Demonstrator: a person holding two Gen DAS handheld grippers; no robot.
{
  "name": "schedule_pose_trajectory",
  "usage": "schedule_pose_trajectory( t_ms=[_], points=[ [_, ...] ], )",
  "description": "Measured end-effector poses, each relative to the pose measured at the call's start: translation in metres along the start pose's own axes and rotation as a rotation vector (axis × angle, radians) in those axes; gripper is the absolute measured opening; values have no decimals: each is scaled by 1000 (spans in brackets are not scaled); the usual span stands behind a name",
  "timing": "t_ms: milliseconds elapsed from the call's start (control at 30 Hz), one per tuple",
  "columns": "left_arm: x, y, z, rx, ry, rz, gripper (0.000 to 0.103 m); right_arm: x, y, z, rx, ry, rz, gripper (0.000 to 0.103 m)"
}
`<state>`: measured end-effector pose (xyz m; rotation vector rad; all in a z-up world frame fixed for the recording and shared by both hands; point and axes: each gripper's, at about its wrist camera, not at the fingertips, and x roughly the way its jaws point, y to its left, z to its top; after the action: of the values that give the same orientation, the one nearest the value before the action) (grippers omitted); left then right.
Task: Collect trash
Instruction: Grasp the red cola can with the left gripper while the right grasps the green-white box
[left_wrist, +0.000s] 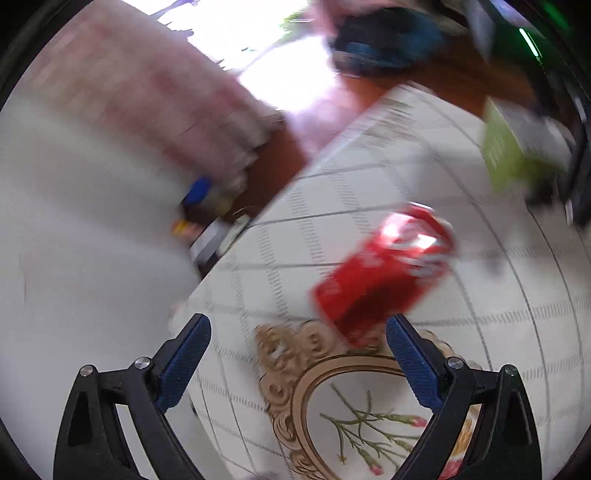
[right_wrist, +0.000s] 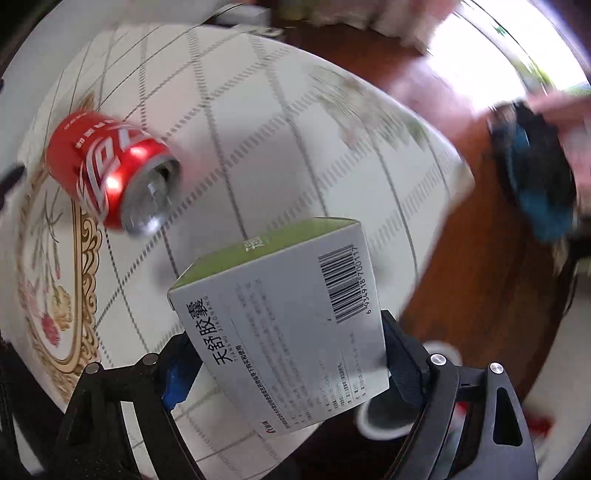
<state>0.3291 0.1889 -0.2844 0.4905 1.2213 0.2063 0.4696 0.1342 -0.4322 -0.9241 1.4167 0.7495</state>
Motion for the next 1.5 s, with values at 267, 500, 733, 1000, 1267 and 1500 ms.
schedule_pose_trajectory(
  t_ms=[267, 500, 733, 1000, 1267, 1500],
  points=[
    [37, -46, 27, 305, 107, -124, 96, 17, -38, -55, 193, 6, 91, 88],
    [52, -42, 43, 336, 109, -109, 87, 17, -42, -43, 180, -2, 90, 87],
    [64, -31, 42, 317, 104, -111, 73, 17, -27, -30, 164, -11, 83, 87],
    [44, -23, 32, 209, 63, -130, 72, 0, 4, -39, 161, -50, 103, 86],
    [-22, -10, 20, -34, -75, -126, 72, -31, 4, -67, 253, -180, 129, 85],
    [-90, -16, 17, -226, -206, -161, 72, -67, -14, -119, 360, -324, 139, 85]
  ],
)
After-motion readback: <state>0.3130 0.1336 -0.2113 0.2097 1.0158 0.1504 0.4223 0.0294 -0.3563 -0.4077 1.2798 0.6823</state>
